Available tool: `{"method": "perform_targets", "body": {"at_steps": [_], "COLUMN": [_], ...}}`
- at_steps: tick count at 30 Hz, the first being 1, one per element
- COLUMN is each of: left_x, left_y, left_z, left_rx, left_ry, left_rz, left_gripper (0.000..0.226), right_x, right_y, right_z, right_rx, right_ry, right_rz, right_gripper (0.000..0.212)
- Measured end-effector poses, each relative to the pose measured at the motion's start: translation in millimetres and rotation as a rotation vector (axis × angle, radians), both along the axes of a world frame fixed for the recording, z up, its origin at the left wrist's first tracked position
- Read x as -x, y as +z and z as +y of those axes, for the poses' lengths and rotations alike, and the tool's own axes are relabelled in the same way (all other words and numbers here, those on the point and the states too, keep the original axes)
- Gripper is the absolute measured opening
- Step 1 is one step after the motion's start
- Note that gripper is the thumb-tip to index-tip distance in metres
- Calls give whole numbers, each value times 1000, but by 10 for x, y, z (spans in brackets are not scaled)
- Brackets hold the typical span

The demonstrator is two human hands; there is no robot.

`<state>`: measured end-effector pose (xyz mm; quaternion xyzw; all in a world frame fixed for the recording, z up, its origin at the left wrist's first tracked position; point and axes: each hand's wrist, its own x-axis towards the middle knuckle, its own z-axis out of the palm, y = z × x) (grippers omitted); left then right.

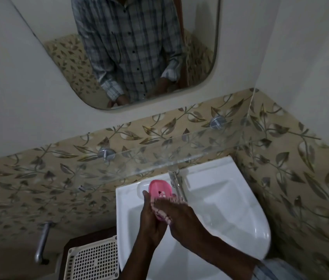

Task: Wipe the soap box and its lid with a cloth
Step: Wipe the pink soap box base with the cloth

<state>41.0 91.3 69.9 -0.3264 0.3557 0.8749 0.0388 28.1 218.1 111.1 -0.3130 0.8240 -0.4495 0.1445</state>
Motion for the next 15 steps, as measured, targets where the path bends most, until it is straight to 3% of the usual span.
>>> {"method": "perform_targets", "body": {"at_steps": [3, 5, 7, 10, 13, 15], "left_x": [-37, -84, -116, -108, -101, -119], "left_y": [-62, -77, -94, -67, -39, -57], "left_z": [-110, -123, -89, 61, 154, 191], "left_rx": [-12, 6, 42, 81, 77, 116], "left_ry": [2, -25, -75, -171, -210, -239], "left_rz": [21, 34, 19, 47, 78, 96], "left_gripper": [83, 77, 75, 64, 56, 57], "right_x": [160, 426, 598, 507, 267, 212], "right_y": [1, 27, 64, 24, -171, -221], "right_z": [294, 360, 295, -9, -119, 29], "right_rx": [57, 126, 157, 128, 28, 56], "right_ry": [-50, -324, -457, -367, -207, -214], "right_rz": [-222, -179, -106, -248, -103, -6], "right_gripper": [20, 19, 24, 35, 42, 45]}}
